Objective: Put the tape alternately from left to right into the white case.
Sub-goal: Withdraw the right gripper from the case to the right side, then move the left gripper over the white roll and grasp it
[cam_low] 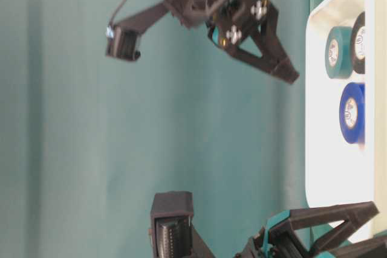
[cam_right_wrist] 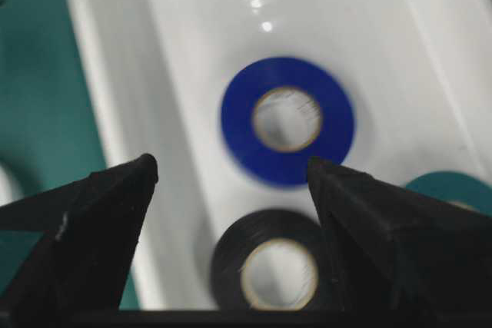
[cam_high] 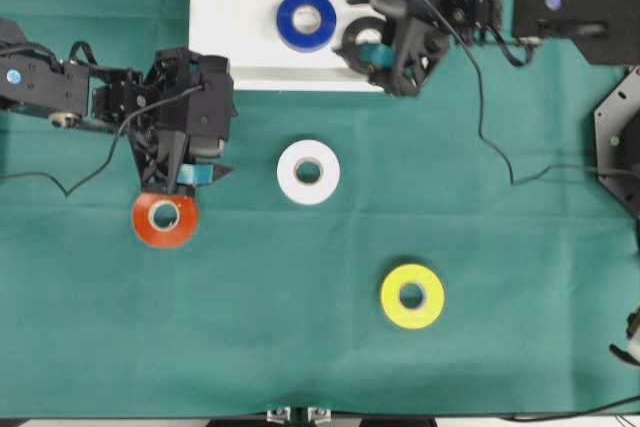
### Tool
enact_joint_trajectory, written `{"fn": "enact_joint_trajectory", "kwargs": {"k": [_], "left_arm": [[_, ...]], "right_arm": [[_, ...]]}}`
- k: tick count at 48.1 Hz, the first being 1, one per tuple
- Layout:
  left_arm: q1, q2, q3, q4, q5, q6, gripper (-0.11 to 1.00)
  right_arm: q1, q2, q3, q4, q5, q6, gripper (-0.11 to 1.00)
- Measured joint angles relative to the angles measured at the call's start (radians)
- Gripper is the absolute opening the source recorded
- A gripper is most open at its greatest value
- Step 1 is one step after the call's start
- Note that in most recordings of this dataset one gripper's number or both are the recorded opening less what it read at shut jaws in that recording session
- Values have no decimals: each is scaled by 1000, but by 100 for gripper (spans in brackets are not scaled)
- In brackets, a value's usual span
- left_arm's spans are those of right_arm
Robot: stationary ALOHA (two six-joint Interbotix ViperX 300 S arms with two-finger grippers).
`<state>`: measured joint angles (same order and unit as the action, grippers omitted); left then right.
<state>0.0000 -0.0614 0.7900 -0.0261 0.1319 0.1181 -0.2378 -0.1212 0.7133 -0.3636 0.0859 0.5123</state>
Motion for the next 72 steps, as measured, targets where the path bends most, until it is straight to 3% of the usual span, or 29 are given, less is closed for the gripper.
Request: {"fn": "enact_joint_trajectory", "kwargs": {"k": [39,56,72], "left_arm": [[0,0,-2,0,0,-15,74],[0,0,-2,0,0,-38,74],[0,0,-11,0,0,-41,74]], "right_arm": [[141,-141,224,2,-60,2,85],[210,-160,264,0,-80,2,85],[215,-160,270,0,-94,2,85]]}}
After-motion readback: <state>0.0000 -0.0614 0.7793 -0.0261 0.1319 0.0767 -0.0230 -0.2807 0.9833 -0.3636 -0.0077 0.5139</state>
